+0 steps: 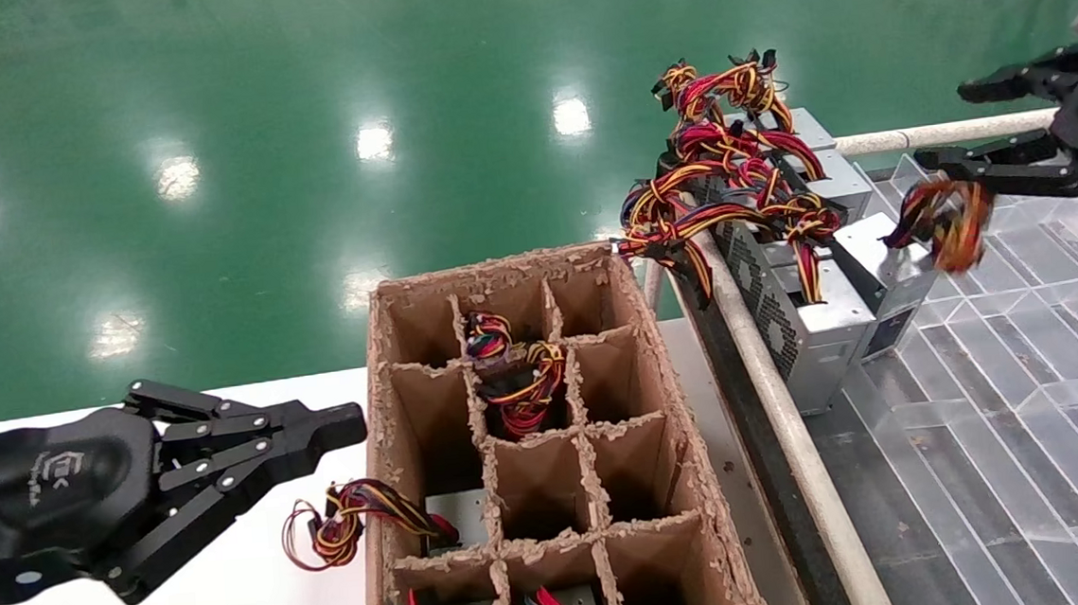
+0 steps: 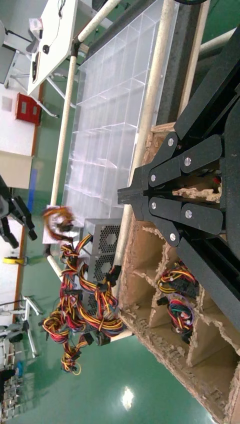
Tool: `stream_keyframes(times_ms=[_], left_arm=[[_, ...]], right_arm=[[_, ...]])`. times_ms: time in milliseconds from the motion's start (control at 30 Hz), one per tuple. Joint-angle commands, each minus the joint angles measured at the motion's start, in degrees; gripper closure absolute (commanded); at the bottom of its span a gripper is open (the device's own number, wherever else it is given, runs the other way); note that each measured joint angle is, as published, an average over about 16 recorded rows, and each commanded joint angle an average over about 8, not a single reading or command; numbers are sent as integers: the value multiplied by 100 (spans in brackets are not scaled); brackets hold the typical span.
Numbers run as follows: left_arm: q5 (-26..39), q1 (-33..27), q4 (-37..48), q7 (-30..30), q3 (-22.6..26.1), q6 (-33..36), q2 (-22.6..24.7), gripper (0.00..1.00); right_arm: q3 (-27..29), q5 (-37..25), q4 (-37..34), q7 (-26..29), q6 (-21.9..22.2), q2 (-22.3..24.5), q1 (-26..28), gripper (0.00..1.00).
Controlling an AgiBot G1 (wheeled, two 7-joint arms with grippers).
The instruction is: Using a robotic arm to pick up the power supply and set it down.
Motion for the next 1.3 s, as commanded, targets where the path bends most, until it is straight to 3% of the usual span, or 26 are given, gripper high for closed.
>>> stream_keyframes(times_ms=[33,467,500,533,733,800,1300], left_arm=[[0,0,0,0,0,0,0,100],[0,0,0,0,0,0,0,100],[0,0,0,0,0,0,0,96],[0,0,0,0,0,0,0,88],[0,0,0,0,0,0,0,13],[0,0,0,0,0,0,0,0],[0,0,0,0,0,0,0,0]], right_arm=[[12,20,20,-20,-3,0,14,0],[223,883,407,-86,-250,-13,-664,0],[243,965,443,-92,-272,-15,-729,0],[264,1045,479,-97,-295,-16,-794,0],[384,1520,689,-128,-425,-24,-1175,0],[425,1682,761,-138,-469,-27,-1305,0],[731,2891,1295,-217,-801,-48,-2276,0]])
